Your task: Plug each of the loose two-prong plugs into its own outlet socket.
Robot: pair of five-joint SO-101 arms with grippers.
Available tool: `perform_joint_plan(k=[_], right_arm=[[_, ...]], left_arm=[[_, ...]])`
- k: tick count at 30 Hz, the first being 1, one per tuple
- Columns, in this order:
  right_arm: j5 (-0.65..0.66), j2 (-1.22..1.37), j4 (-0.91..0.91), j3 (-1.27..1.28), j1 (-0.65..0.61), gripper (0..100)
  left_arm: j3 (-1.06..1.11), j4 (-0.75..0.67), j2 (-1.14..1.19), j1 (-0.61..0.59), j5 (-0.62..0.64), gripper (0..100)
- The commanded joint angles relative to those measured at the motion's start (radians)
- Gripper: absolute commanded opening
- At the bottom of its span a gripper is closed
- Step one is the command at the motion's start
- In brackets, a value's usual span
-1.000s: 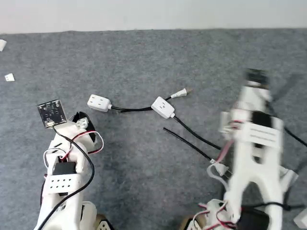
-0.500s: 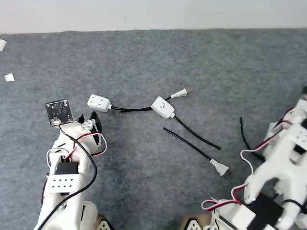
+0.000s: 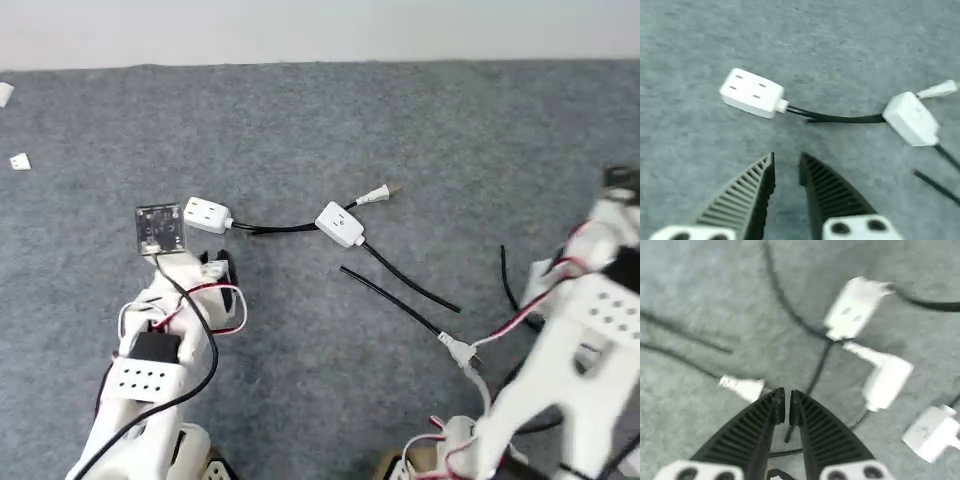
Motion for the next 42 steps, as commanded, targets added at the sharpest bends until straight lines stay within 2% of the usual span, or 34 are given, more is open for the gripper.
perform_joint_plan(k=[1, 5, 10, 15, 20, 24, 26, 28, 34, 39, 42], right_arm=[[-0.072, -0.127, -0.119, 0.213, -0.128, 0.9], [-0.091, -0.208, -0.321, 0.417, -0.231, 0.9], [-0.094, -0.222, -0.473, 0.565, -0.328, 1.1], [-0.089, -0.222, -0.579, 0.638, -0.341, 1.2], [-0.084, -0.222, -0.599, 0.655, -0.340, 1.2], [-0.084, -0.222, -0.599, 0.655, -0.340, 1.2], [-0.084, -0.222, -0.599, 0.657, -0.340, 1.2], [-0.083, -0.222, -0.598, 0.657, -0.340, 1.2], [-0.081, -0.222, -0.596, 0.657, -0.340, 1.2], [-0.063, -0.222, -0.598, 0.657, -0.340, 1.2], [-0.063, -0.222, -0.598, 0.658, -0.343, 1.2]], left_arm=[[-0.093, 0.040, 0.002, 0.058, 0.115, 1], [-0.177, 0.044, 0.138, 0.101, 0.161, 1], [-0.369, 0.044, 0.433, 0.144, 0.186, 2], [-0.539, 0.044, 0.652, 0.233, 0.187, 2], [-0.668, 0.044, 0.769, 0.345, 0.302, 3], [-0.816, 0.044, 0.896, 0.427, 0.411, 17], [-0.883, 0.044, 0.970, 0.454, 0.422, 24], [-0.951, 0.044, 1.039, 0.463, 0.422, 28], [-1.115, 0.046, 1.218, 0.457, 0.422, 25], [-1.138, 0.183, 1.201, 0.448, 0.422, 25], [-1.138, 0.213, 1.185, 0.434, 0.422, 25]])
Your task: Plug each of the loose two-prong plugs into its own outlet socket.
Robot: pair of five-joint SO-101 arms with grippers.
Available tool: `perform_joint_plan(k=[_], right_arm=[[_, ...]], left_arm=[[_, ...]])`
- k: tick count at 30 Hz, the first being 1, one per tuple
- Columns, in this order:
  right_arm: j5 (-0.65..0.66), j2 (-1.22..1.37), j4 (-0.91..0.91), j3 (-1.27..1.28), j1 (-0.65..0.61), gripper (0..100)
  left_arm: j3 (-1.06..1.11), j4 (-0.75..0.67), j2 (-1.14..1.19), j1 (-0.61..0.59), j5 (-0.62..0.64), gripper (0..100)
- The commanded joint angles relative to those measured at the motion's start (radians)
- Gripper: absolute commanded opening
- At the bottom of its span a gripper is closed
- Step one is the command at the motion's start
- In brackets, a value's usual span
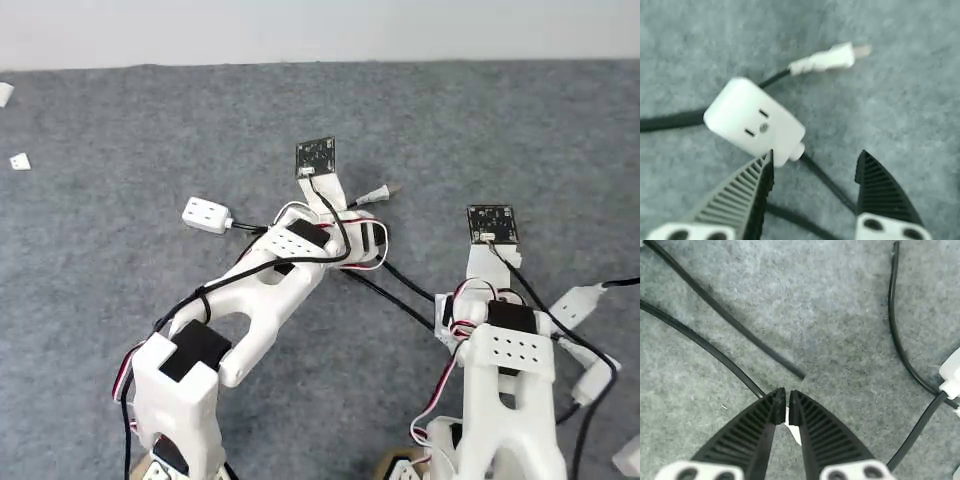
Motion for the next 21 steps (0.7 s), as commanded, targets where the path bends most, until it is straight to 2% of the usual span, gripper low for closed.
perform_joint_plan(k=[1, 5, 9, 12, 21], right_arm=[[0.012, -0.027, -0.016, -0.002, -0.008, 1.2], [0.012, -0.027, -0.016, 0.000, -0.010, 1.2], [0.012, -0.027, -0.016, 0.002, -0.010, 1.2], [0.012, -0.027, -0.016, 0.002, -0.012, 1.2], [0.012, -0.027, -0.016, 0.002, -0.012, 1.2]], left_arm=[[-0.047, 0.049, -0.044, -0.032, 0.009, 25], [-0.045, 0.071, -0.064, -0.061, 0.015, 25], [-0.056, 0.032, -0.026, -0.089, 0.104, 25], [-0.117, 0.023, 0.040, -0.110, 0.126, 25], [-0.285, 0.187, 0.141, -0.078, 0.126, 24]])
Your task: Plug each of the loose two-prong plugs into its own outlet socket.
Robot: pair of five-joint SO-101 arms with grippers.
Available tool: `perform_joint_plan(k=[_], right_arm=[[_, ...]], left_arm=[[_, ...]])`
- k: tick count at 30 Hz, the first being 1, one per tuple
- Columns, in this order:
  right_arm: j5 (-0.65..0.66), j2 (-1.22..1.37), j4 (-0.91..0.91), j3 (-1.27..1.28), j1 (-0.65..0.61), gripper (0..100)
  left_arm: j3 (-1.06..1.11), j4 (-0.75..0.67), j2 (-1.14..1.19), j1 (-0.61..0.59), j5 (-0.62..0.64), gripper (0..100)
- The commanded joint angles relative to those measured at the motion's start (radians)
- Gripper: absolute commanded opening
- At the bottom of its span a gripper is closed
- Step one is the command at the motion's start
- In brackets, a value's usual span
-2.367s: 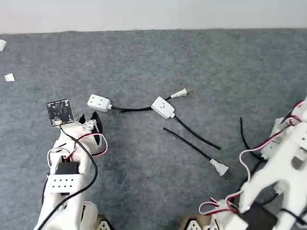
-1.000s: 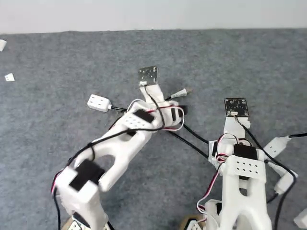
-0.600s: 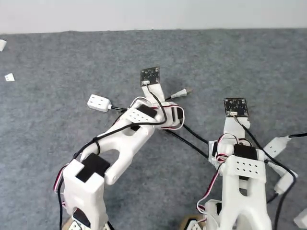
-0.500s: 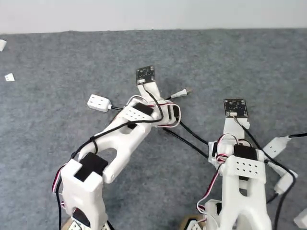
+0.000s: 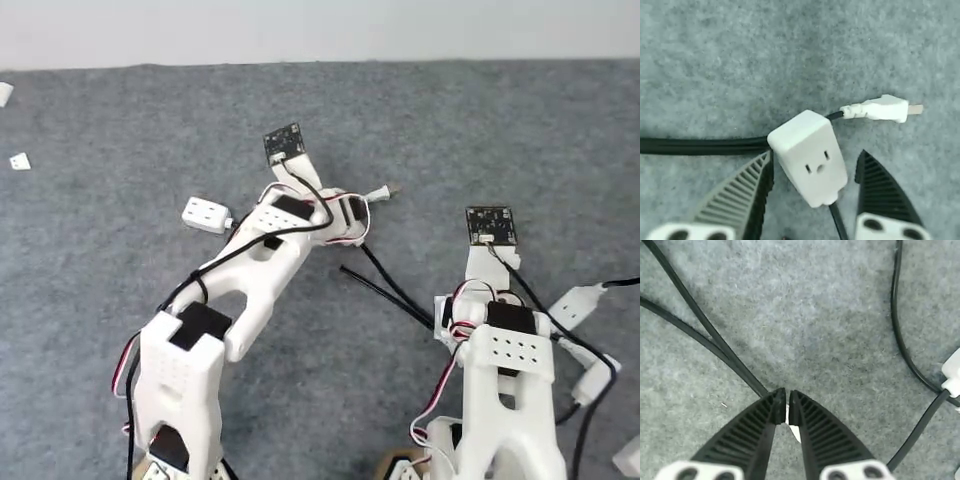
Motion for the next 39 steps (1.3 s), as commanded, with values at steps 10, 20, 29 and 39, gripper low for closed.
perform_joint_plan(k=[10, 20, 29, 39], right_arm=[[0.009, -0.027, -0.018, -0.009, -0.012, 1.2], [0.014, -0.027, -0.053, 0.015, -0.012, 1.2], [0.014, -0.027, -0.051, 0.015, -0.012, 1.2], [0.015, -0.027, -0.050, 0.015, -0.013, 1.2]], left_arm=[[-0.073, 0.097, -0.021, 0.087, -0.091, 1], [-0.035, 0.094, -0.075, 0.083, -0.114, 3], [-0.036, 0.091, -0.068, 0.086, -0.014, 41], [-0.142, 0.068, 0.029, -0.009, -0.002, 45]])
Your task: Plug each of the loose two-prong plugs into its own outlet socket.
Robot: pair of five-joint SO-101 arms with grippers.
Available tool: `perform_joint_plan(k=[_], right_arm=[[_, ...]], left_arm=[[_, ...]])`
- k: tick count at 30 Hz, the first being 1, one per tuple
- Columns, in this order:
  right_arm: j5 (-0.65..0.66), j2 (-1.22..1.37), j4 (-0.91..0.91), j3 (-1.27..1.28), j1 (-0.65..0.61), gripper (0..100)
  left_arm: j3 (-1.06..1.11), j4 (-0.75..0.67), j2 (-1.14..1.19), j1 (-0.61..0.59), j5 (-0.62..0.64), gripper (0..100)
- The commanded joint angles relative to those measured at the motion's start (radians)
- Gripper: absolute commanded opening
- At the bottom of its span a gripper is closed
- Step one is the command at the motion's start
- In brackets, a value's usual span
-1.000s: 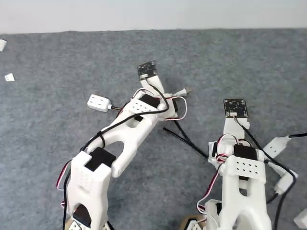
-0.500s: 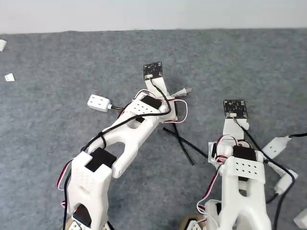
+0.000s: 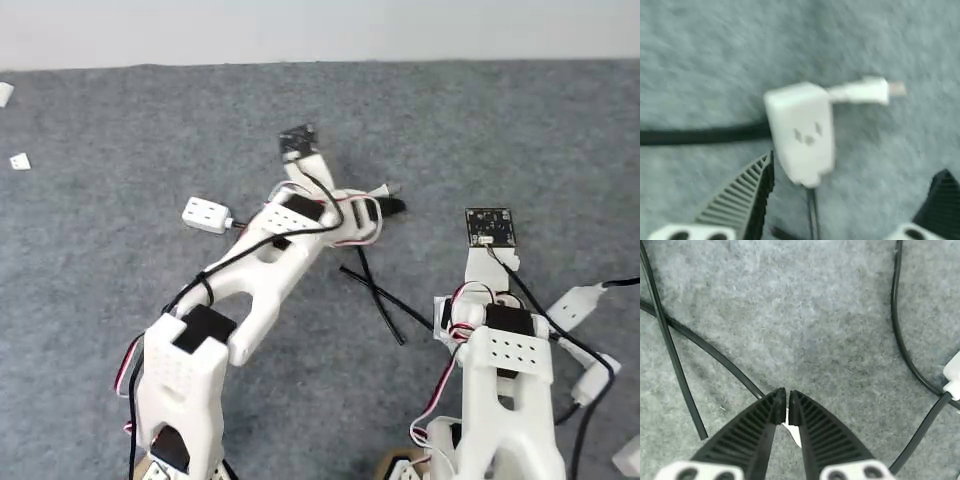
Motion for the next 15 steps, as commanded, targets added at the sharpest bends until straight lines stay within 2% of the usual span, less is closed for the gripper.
perform_joint_plan(k=[1, 8, 10, 12, 15], right_arm=[[0.015, -0.027, -0.013, -0.008, -0.013, 1.2], [0.014, -0.027, -0.013, -0.008, -0.013, 1.2], [0.014, -0.027, -0.015, -0.008, -0.013, 1.2], [0.014, -0.027, -0.015, -0.006, -0.013, 1.2], [0.014, -0.027, -0.015, -0.006, -0.013, 1.2]], left_arm=[[-0.142, 0.051, 0.048, -0.041, 0.008, 45], [-0.351, 0.267, 0.166, 0.009, 0.005, 45], [-0.403, 0.322, 0.199, 0.011, 0.005, 42], [-0.464, 0.391, 0.235, 0.011, 0.005, 33], [-0.564, 0.482, 0.299, 0.005, 0.003, 13]])
